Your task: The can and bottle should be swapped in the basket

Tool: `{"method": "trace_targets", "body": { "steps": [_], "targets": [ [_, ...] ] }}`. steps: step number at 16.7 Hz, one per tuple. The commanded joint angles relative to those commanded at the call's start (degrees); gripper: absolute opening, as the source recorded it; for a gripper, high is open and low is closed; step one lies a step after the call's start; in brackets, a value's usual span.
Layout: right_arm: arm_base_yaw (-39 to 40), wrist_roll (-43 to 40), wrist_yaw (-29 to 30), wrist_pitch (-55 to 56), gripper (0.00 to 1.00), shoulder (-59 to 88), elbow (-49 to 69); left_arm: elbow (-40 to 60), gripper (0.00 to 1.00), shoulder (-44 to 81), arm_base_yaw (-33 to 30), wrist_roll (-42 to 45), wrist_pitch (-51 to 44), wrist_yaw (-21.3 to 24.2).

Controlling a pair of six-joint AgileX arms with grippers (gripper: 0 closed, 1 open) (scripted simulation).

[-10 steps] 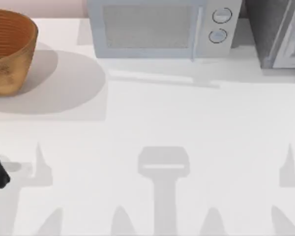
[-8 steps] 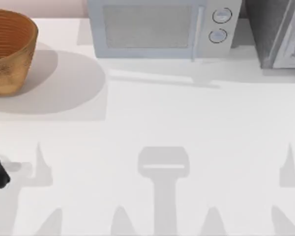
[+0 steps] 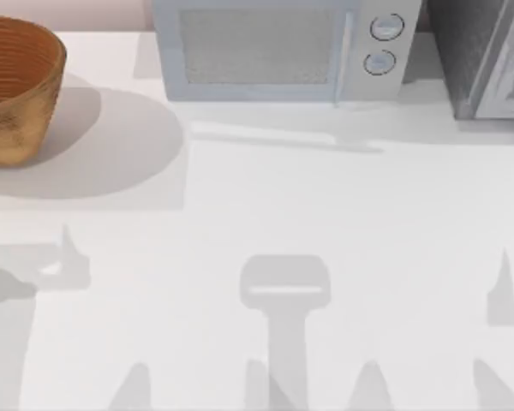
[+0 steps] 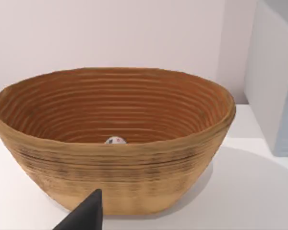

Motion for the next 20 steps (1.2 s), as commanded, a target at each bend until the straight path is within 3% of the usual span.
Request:
{"method": "trace_targets", "body": {
  "steps": [11,20],
  "targets": [
    [0.0,0.0,0.0,0.0,1.0,0.0,0.0,62.0,1.0,64.8,8.3,5.1,-35.5,9.5],
    [0.0,0.0,0.0,0.0,1.0,0.0,0.0,109.5,1.0,114.7,10.1,10.5,-61.5,13.0]
  ]
}}
